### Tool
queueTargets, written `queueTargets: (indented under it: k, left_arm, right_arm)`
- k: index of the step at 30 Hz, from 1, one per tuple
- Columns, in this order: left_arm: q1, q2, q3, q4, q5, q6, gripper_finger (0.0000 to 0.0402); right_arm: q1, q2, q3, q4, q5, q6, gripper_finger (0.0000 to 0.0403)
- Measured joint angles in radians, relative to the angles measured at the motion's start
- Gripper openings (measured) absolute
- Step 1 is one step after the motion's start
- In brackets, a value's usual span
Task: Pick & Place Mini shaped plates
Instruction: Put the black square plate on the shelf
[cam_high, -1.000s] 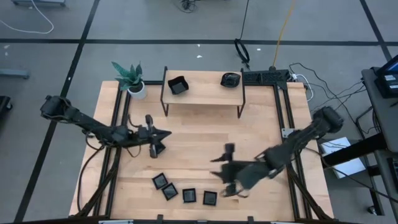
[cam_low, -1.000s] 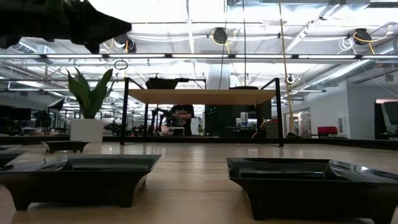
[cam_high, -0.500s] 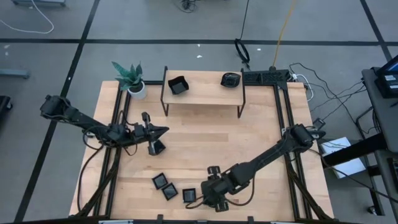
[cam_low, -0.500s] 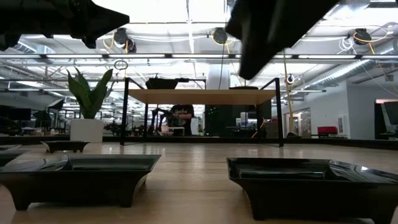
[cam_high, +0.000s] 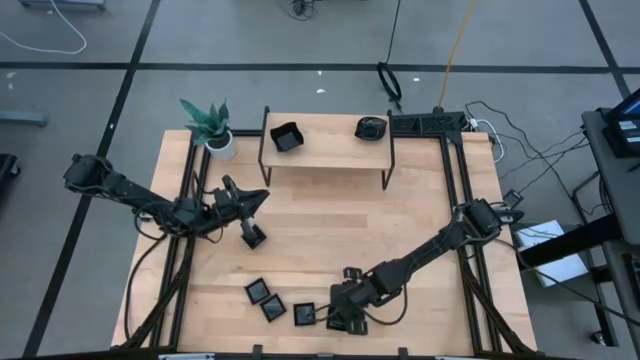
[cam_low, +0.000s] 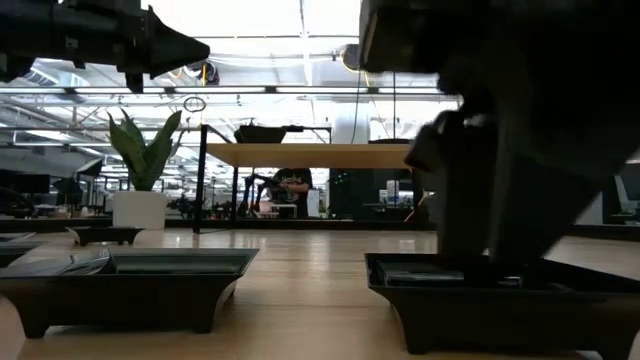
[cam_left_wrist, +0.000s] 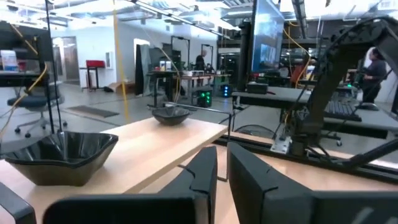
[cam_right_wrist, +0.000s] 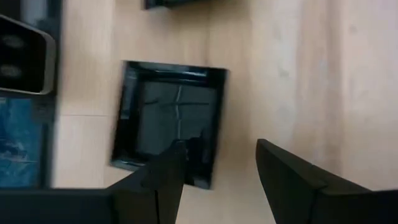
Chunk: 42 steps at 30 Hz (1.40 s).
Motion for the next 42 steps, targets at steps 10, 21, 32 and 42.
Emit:
queueTargets:
  k: [10,21,32,42]
  left_arm:
    - [0.000,0.000,0.000,-0.005,0.001,-0.028,0.0046]
    - [0.000,0.000,0.000,-0.033,0.002,-0.056,0.0047]
    - [0.000,0.000,0.000,-0.059,0.003,-0.110,0.0047]
    - [0.000,0.000,0.001,-0.059,0.134,-0.133,0.0047]
  right_arm:
    - [0.016,0.001,-0.007,0.006,0.077,-0.005,0.0160]
    - [0.008,0.001,-0.007,-0.024,0.080,-0.014,0.0048]
    - [0.007,-0.032,-0.007,-0.011,0.082,-0.035,0.0009]
    - [0.008,-0.151,-0.007,-0.078,0.268,-0.188,0.0001]
